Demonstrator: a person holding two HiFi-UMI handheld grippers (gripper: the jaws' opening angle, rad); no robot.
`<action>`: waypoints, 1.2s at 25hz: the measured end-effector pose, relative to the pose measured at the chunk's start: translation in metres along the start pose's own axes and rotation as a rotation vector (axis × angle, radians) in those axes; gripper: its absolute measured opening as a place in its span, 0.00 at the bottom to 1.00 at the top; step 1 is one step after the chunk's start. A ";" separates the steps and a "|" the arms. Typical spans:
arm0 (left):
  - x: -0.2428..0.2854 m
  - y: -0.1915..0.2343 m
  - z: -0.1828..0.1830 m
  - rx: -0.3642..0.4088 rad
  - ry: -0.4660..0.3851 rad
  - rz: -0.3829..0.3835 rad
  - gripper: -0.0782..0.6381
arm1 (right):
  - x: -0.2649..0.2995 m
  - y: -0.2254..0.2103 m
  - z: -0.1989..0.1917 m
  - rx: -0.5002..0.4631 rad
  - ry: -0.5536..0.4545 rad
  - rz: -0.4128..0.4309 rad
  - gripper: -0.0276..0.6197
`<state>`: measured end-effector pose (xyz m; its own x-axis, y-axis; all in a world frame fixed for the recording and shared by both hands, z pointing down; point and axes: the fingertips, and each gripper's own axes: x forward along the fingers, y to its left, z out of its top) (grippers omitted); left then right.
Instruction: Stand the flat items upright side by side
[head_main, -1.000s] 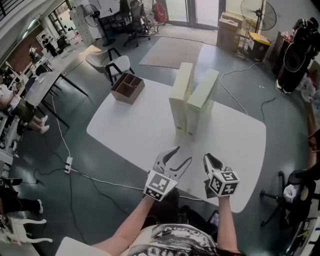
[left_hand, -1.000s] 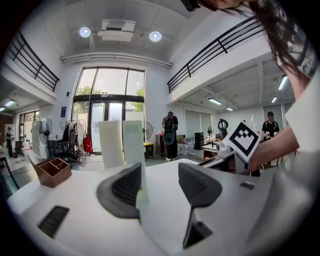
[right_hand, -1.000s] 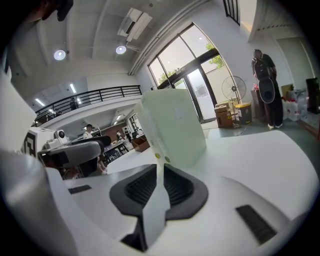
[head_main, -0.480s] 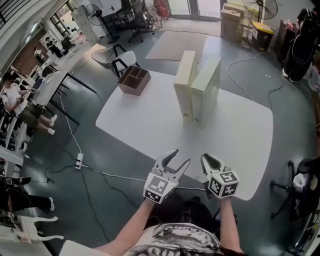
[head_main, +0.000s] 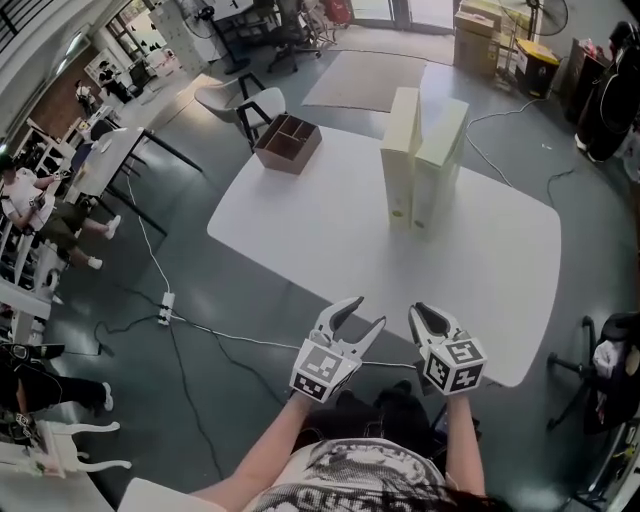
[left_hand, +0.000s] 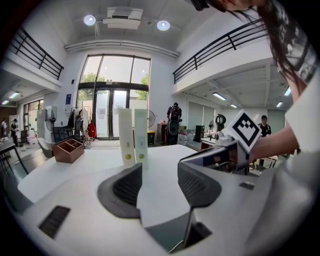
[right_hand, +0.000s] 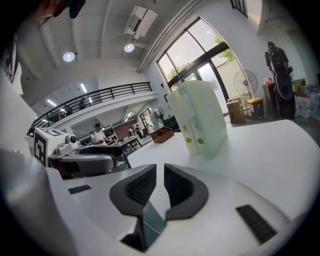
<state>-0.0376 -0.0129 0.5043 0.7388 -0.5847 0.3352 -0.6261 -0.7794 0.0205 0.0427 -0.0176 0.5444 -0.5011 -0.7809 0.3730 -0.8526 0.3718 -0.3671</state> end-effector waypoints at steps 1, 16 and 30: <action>-0.006 0.001 -0.004 -0.002 0.007 -0.007 0.41 | -0.001 0.007 -0.001 0.002 -0.002 -0.002 0.11; -0.095 0.000 -0.047 -0.009 0.052 -0.158 0.31 | -0.017 0.110 -0.036 -0.015 -0.020 -0.035 0.11; -0.143 -0.018 -0.064 0.020 0.052 -0.241 0.14 | -0.049 0.165 -0.061 -0.030 -0.066 -0.093 0.03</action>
<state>-0.1478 0.0997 0.5164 0.8522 -0.3689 0.3711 -0.4275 -0.8998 0.0873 -0.0830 0.1123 0.5171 -0.4099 -0.8437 0.3468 -0.8994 0.3104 -0.3077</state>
